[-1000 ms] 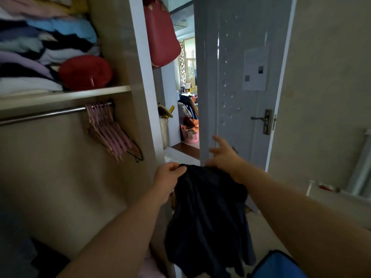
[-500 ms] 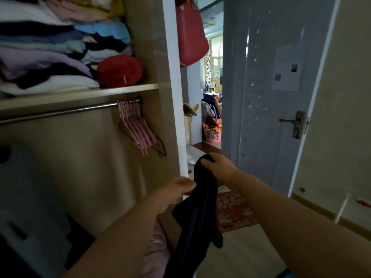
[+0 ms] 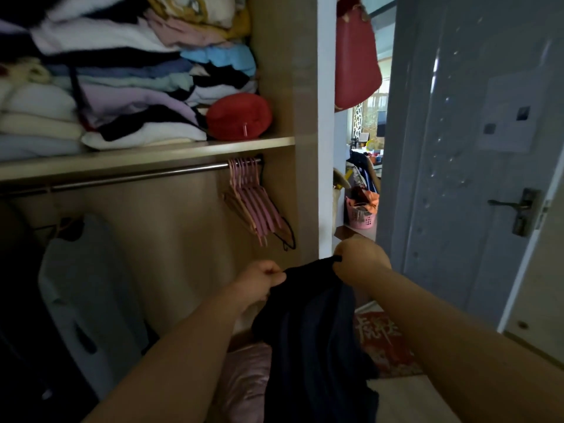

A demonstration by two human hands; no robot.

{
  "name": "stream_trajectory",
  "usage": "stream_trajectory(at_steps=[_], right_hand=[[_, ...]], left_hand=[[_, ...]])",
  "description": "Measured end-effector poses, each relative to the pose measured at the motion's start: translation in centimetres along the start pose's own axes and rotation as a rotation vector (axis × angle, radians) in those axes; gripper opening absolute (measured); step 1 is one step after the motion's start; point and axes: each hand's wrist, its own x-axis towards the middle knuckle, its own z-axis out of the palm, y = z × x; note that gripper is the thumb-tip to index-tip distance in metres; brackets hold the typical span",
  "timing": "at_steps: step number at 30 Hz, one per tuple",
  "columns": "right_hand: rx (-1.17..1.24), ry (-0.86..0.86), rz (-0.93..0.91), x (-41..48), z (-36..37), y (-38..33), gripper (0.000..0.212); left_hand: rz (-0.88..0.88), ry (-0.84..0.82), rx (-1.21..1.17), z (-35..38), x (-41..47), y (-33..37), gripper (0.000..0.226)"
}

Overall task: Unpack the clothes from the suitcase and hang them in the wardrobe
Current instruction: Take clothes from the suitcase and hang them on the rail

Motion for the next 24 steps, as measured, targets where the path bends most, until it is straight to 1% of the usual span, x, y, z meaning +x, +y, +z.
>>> stream_trajectory(at_steps=[1,2,4,5,6,7,8,10,12,14,16,18,20,24], right_hand=[[0.052,-0.048,0.013,0.4,0.2,-0.3,0.026],[0.201,-0.108,0.044,1.2,0.5,-0.7,0.027],[0.695,-0.283,0.187,1.8,0.8,-2.1,0.027],[0.926,-0.318,0.27,2.2,1.1,-2.8,0.027],[1.068,-0.314,0.338,2.5,1.5,-3.3,0.025],[1.112,-0.294,0.373,3.0,1.8,-3.7,0.023],[1.096,-0.277,0.391,3.5,2.1,-4.3,0.021],[0.977,-0.278,0.375,3.8,2.0,-5.6,0.018],[0.92,-0.277,0.36,4.5,2.1,-6.8,0.021],[0.895,-0.243,0.331,5.4,2.6,-7.8,0.019],[0.865,-0.21,0.297,6.3,3.1,-8.5,0.018],[0.793,-0.201,0.264,6.8,3.3,-9.0,0.015],[0.687,-0.179,0.238,7.4,3.7,-9.4,0.014],[0.495,-0.042,0.205,8.4,5.0,-10.0,0.026]], left_hand=[[-0.043,-0.053,0.008,-0.6,0.4,0.0,0.018],[-0.09,-0.119,0.03,-1.3,0.9,-0.1,0.014],[-0.189,-0.248,0.098,-2.4,1.7,-0.2,0.007],[-0.233,-0.298,0.1,-3.0,2.1,-0.2,0.006],[-0.256,-0.318,0.086,-3.4,2.4,0.1,0.006],[-0.255,-0.296,0.056,-3.8,3.1,0.3,0.007],[-0.235,-0.222,0.018,-4.4,3.9,0.7,0.01],[-0.15,0.043,-0.09,-5.7,6.2,1.7,0.012],[-0.063,0.289,-0.179,-7.5,9.1,2.4,0.015],[-0.039,0.436,-0.114,-9.6,12.0,2.7,0.026],[-0.047,0.497,-0.041,-11.3,14.5,2.7,0.038],[-0.04,0.509,-0.016,-12.3,16.3,2.6,0.047],[-0.035,0.487,-0.005,-12.7,17.5,2.7,0.052],[-0.059,0.396,-0.022,-12.4,18.8,2.0,0.051]])
